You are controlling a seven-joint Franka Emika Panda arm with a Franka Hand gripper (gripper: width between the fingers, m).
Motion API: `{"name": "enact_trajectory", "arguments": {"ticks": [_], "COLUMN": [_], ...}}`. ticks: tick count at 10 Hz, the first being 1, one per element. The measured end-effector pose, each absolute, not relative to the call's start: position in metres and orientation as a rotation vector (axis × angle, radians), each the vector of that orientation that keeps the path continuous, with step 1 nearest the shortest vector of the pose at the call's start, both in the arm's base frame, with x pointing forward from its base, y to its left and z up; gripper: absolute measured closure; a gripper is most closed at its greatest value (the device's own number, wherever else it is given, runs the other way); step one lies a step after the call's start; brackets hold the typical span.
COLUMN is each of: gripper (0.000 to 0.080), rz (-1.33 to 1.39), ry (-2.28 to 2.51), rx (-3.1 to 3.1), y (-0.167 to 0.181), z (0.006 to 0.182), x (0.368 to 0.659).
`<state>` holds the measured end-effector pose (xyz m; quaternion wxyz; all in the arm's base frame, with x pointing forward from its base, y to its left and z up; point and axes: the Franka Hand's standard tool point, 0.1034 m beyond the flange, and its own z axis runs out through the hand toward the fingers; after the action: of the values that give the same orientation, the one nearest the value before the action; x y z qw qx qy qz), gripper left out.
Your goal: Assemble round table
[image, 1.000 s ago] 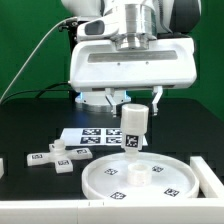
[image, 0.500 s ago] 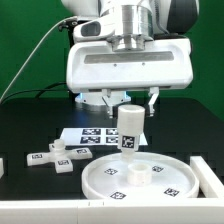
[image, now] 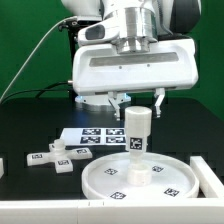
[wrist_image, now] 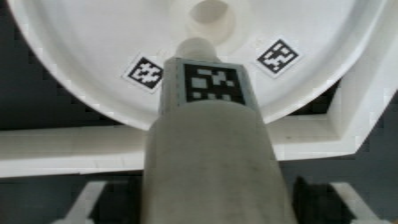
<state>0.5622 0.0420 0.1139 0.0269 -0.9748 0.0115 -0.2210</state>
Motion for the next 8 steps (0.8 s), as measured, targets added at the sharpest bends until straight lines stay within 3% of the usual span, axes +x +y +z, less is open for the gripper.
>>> {"name": "enact_trajectory", "arguments": {"ticks": [2, 8], "gripper": [0.0390, 0.0390], "rz": [-0.681, -0.684], "ry": [0.009, 0.004], "rx": [-3.012, -3.018], "y": [0.052, 0.043], "z": [0.106, 0.111], "x": [0.560, 0.561]}}
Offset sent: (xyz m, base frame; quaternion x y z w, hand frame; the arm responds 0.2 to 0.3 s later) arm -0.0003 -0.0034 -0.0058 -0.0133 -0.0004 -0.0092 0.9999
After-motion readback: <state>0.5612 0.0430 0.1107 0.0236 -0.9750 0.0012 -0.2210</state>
